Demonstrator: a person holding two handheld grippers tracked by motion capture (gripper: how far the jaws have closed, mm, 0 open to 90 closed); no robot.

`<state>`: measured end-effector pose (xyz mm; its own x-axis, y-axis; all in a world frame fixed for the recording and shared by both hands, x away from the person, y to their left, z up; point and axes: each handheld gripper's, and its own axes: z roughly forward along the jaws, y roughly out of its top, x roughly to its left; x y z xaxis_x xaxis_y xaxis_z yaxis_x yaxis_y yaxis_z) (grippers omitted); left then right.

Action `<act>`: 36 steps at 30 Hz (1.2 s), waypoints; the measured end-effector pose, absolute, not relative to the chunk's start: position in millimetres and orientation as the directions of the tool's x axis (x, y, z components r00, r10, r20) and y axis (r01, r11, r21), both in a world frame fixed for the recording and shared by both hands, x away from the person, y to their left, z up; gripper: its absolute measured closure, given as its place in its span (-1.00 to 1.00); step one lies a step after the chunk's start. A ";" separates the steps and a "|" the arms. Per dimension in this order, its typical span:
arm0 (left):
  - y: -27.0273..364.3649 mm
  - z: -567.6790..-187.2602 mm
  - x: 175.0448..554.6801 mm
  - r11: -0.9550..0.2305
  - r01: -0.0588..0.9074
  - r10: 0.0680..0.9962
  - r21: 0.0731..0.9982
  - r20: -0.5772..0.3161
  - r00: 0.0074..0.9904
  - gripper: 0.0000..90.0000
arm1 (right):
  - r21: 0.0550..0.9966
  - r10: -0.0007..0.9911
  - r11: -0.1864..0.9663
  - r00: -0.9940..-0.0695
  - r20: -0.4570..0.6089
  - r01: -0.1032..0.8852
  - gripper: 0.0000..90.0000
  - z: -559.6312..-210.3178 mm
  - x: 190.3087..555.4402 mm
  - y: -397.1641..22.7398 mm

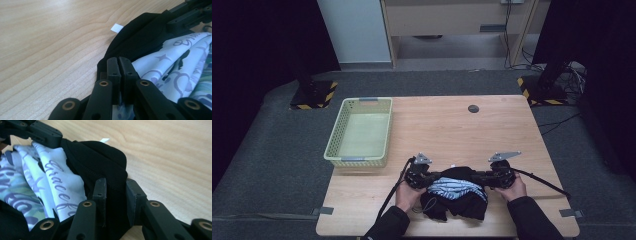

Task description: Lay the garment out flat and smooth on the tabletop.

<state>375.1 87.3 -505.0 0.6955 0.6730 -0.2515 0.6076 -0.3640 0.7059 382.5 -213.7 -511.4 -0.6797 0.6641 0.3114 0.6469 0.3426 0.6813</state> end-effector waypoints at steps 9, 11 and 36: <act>87.7 -488.3 369.0 -0.356 0.567 0.673 0.743 -0.218 0.707 0.95 | 0.725 0.666 0.300 -0.680 0.306 0.620 0.64 -502.7 381.0 -218.6; 87.4 -486.3 367.9 -0.355 0.562 0.671 0.747 -0.215 0.710 0.95 | 0.735 0.663 0.291 -0.682 0.307 0.613 0.64 -500.6 380.8 -219.9; 89.6 -442.6 357.7 -0.303 0.456 0.661 0.836 -0.160 0.733 0.96 | 0.834 0.653 0.231 -0.715 0.249 0.501 0.69 -459.7 377.6 -224.8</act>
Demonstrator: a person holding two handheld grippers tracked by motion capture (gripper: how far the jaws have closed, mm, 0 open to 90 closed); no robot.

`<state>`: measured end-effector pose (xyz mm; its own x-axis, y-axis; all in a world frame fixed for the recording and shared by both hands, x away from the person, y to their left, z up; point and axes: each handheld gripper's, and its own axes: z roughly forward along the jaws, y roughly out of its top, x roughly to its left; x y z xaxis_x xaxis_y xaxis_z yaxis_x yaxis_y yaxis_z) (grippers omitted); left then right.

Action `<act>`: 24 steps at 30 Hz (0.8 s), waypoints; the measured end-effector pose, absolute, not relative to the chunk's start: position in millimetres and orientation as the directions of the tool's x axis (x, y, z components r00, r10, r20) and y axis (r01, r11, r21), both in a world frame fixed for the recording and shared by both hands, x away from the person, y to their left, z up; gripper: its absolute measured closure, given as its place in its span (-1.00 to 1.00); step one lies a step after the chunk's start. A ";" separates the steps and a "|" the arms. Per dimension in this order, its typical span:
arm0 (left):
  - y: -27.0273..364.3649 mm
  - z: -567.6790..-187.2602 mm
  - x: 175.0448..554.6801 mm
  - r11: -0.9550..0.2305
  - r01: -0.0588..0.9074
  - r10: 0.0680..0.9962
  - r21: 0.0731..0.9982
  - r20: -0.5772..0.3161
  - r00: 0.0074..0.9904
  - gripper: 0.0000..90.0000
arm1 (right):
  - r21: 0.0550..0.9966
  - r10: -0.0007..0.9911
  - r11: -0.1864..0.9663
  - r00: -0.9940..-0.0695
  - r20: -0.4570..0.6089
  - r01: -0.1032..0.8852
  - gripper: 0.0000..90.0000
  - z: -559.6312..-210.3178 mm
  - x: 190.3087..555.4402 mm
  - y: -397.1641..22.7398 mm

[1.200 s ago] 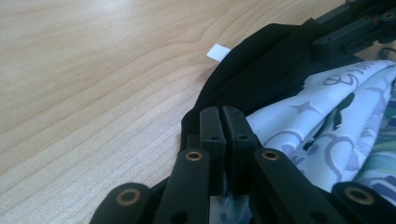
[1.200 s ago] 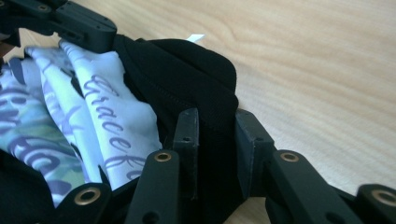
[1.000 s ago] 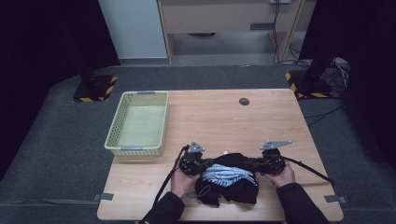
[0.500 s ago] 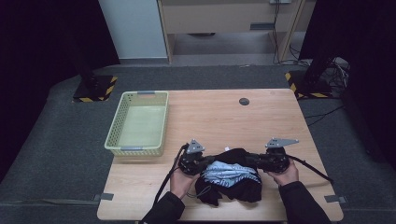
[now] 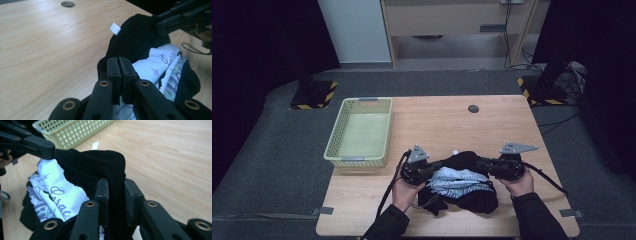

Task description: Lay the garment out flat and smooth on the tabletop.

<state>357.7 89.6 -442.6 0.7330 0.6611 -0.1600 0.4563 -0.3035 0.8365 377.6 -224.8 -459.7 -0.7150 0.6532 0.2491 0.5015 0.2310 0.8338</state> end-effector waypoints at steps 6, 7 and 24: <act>86.6 -432.8 358.0 -0.293 0.434 0.665 0.852 -0.145 0.733 0.96 | 0.854 0.664 0.220 -0.714 0.223 0.471 0.69 -447.5 378.0 -223.9; 87.1 -431.1 357.8 -0.290 0.431 0.668 0.854 -0.142 0.731 0.96 | 0.858 0.665 0.214 -0.713 0.221 0.466 0.69 -445.3 378.5 -223.0; 93.2 -396.8 357.9 -0.245 0.361 0.680 0.900 -0.106 0.726 0.96 | 0.910 0.677 0.177 -0.717 0.165 0.376 0.69 -401.6 382.0 -217.0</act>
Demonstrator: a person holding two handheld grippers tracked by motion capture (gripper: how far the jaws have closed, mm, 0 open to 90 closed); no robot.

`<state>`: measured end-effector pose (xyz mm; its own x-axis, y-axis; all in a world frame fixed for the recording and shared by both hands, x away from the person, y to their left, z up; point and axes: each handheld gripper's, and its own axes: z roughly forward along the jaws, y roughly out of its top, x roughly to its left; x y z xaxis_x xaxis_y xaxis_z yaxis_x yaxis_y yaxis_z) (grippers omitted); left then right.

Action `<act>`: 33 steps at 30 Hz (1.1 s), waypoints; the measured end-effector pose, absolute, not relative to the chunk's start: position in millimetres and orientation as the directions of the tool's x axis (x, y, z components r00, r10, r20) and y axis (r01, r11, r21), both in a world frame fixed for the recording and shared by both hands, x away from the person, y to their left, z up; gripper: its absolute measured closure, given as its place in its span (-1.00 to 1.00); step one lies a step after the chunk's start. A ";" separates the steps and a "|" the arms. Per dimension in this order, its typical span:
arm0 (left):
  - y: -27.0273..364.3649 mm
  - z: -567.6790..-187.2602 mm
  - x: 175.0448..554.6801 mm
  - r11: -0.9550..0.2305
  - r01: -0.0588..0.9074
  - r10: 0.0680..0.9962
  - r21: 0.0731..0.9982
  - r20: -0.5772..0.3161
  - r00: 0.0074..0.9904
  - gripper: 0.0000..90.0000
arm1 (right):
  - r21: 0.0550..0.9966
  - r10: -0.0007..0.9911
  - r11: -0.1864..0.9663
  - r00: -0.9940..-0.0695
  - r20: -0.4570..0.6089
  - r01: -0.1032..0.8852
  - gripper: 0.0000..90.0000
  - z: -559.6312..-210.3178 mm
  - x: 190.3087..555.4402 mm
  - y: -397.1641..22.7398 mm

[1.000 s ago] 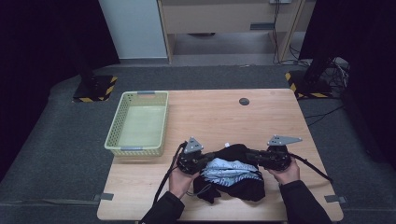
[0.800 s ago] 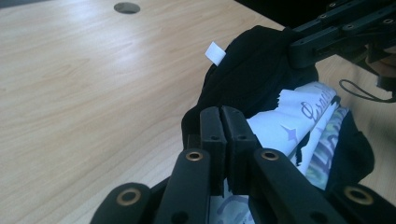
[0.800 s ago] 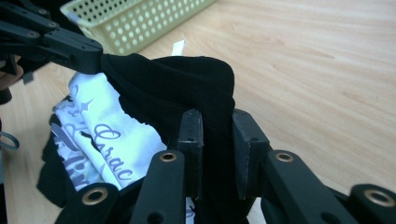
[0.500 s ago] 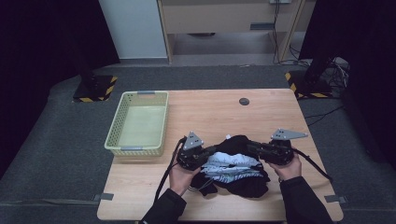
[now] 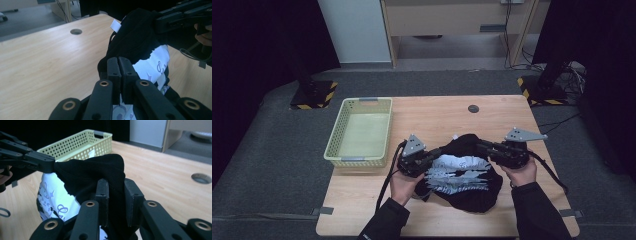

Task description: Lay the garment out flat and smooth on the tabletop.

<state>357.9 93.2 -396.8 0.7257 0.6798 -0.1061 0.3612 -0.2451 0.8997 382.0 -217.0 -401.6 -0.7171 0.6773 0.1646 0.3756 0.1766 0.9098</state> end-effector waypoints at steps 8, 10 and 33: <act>91.7 -374.2 362.0 -0.238 0.311 0.689 0.920 -0.065 0.721 0.96 | 0.933 0.694 0.139 -0.705 0.147 0.331 0.69 -383.1 385.6 -217.0; 91.9 -371.6 364.5 -0.235 0.306 0.694 0.923 -0.060 0.717 0.96 | 0.939 0.699 0.132 -0.701 0.140 0.318 0.69 -379.7 386.6 -216.5; 74.7 -351.4 453.5 -0.197 0.254 0.797 0.947 0.004 0.604 0.95 | 0.963 0.843 0.011 -0.520 0.135 0.268 0.68 -362.9 463.2 -197.1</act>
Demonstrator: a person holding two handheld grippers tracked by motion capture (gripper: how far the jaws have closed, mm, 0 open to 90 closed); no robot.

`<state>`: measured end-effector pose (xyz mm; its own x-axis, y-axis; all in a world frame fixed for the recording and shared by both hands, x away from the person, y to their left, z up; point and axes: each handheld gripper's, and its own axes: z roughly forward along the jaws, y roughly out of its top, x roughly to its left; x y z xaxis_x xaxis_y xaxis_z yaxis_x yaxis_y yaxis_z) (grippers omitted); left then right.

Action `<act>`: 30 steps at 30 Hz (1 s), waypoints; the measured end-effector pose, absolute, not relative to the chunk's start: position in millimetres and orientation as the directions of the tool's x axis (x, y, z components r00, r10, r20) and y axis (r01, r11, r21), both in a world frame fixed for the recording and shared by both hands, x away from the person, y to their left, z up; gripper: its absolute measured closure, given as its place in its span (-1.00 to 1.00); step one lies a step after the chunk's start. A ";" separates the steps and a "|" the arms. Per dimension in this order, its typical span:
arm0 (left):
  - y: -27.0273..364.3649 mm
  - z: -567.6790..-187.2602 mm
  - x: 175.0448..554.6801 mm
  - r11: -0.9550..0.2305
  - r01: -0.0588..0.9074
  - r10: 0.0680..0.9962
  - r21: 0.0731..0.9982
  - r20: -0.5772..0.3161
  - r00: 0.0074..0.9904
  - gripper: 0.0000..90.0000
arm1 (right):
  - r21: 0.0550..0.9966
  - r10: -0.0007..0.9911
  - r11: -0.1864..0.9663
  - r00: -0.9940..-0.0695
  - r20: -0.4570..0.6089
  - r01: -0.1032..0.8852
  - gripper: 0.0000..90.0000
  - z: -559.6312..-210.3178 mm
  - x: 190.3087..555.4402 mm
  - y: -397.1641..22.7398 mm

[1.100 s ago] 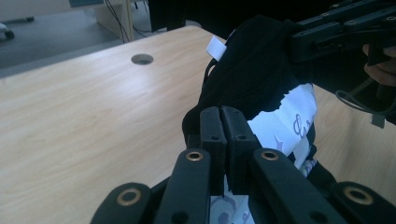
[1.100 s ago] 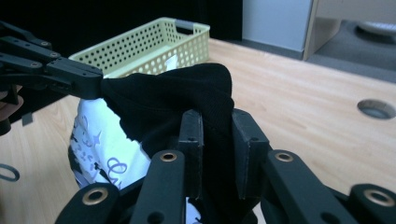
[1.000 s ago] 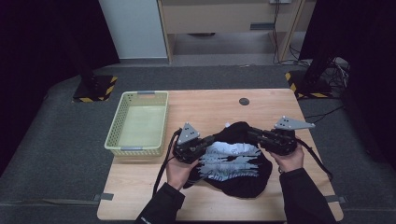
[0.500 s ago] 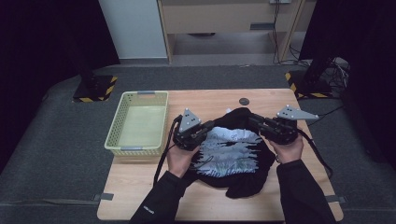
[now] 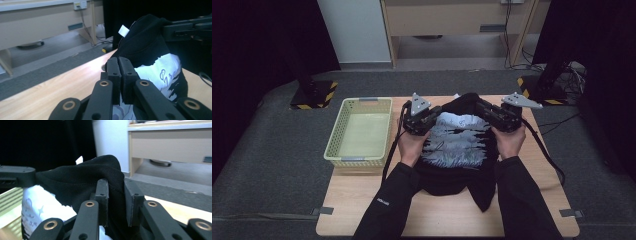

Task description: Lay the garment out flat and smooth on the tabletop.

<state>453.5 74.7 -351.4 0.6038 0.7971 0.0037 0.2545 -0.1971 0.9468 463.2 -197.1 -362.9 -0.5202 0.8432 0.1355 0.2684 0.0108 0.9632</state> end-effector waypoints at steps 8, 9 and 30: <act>80.7 -365.6 483.7 -0.090 0.288 0.878 0.953 -0.060 0.474 0.24 | 0.959 0.905 0.004 -0.410 0.117 0.282 0.03 -374.9 500.7 -187.7; 82.7 -363.8 481.2 -0.108 0.277 0.880 0.955 -0.038 0.473 0.15 | 0.960 0.904 0.010 -0.413 0.111 0.279 -0.13 -376.3 499.2 -191.2; 132.5 -367.4 398.9 -0.150 0.314 0.853 0.938 -0.037 0.521 -0.35 | 0.940 0.889 0.050 -0.444 0.112 0.336 -0.73 -385.5 438.3 -234.9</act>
